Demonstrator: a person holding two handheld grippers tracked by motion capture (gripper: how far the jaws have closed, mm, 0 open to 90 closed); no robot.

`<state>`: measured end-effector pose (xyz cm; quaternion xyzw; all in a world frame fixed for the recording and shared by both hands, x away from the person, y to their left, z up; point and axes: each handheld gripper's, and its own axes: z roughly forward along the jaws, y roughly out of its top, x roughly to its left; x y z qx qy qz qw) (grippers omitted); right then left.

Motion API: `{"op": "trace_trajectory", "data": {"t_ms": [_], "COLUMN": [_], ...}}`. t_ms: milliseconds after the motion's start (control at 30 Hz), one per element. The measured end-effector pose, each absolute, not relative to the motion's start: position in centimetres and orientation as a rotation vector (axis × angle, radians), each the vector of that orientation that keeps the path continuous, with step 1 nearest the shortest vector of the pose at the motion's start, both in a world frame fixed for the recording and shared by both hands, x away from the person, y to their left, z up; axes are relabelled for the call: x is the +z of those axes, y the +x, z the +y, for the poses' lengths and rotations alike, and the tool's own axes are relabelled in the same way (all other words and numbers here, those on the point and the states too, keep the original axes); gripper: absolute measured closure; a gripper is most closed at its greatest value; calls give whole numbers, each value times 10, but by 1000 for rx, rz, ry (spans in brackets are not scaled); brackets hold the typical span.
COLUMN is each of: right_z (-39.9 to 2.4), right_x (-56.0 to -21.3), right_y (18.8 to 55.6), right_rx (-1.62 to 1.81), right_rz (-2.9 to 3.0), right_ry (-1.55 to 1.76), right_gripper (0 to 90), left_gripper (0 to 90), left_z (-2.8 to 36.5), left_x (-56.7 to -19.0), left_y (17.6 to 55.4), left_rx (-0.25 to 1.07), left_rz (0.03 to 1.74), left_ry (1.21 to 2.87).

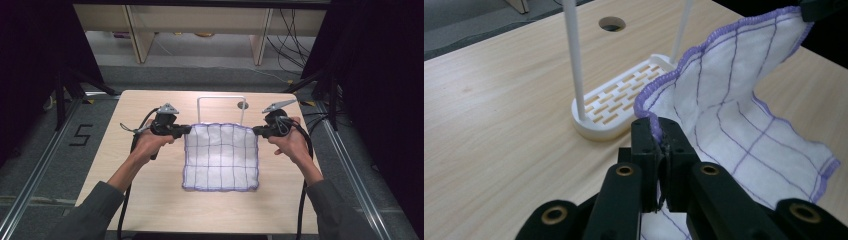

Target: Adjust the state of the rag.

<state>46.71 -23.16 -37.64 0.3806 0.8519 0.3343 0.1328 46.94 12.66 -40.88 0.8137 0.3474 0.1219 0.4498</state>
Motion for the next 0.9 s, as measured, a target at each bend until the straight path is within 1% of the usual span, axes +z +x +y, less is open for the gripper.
{"op": "trace_trajectory", "data": {"t_ms": [100,200,333,433,500,567,600,667,900], "right_z": [-237,-242,-246,-246,-246,-247,-248,-252,-254], "right_x": [-389,-397,-413,-422,-427,-430,-431,-435,-465], "right_y": [455,444,425,410,401,391,386,380,369], "right_rx": [987,1013,1029,1060,1055,1037,1036,1052,1056], "right_rz": [2485,2503,2514,2520,2512,2512,2517,2518,2538], "right_ry": [1060,1073,1030,998,942,933,937,938,969], "right_gripper": [875,876,875,875,875,876,876,876,872], "left_gripper": [859,859,859,860,860,861,861,861,840], "left_z": [129,131,130,129,131,131,132,134,130], "left_x": [-421,-433,-451,-459,-462,-468,-470,-475,-503], "left_y": [458,448,425,412,405,395,389,384,377], "left_rx": [323,307,321,310,326,320,333,327,315], "left_rz": [809,814,768,763,738,730,719,711,710], "left_ry": [2088,2065,2077,2040,2060,2033,2048,2053,2124]}}
